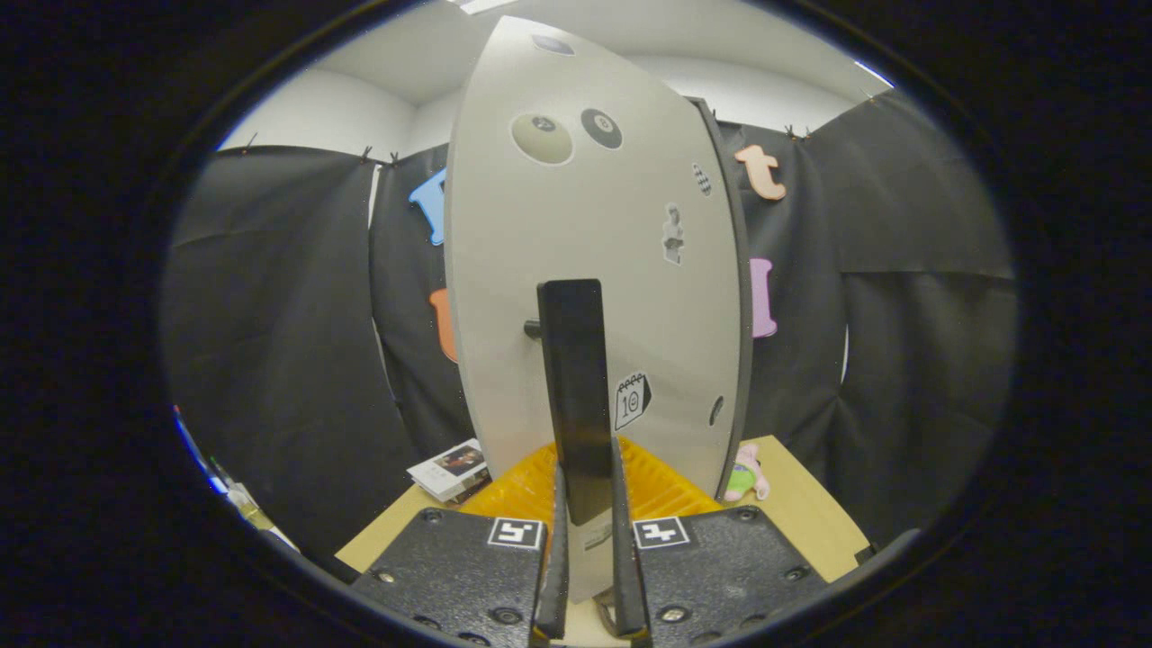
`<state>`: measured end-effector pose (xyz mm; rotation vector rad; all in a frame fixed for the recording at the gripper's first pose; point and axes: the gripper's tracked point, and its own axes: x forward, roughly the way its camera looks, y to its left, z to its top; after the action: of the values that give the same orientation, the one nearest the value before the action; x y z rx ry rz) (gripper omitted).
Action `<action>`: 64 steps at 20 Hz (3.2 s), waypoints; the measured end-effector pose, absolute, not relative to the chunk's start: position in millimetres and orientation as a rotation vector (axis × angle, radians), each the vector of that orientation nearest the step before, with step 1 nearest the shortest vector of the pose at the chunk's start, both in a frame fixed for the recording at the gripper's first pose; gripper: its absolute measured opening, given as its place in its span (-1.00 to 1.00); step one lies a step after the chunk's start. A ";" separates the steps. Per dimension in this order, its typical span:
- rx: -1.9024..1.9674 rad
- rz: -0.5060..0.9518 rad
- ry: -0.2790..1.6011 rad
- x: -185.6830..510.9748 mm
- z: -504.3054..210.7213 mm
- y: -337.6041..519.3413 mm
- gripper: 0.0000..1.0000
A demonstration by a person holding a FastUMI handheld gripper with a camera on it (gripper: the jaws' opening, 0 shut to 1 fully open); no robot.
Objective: Open the shoe cabinet door, grab the shoes and put them into the shoe cabinet, then close the shoe cabinet door.
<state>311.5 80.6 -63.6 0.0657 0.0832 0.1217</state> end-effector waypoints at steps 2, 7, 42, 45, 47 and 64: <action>0.055 0.106 0.084 304.6 -62.9 65.1 -0.57; 0.005 0.024 0.064 291.9 -63.9 18.9 -0.70; 0.054 -0.008 0.032 231.1 -62.2 -176.8 0.30; 0.009 -0.107 -0.023 191.8 -54.2 -173.5 0.54; -0.048 -0.138 -0.028 172.2 -61.0 -156.2 0.55; -0.101 0.110 0.236 216.1 -274.5 60.9 1.00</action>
<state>216.1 60.9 -274.5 -0.1013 0.2361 0.1101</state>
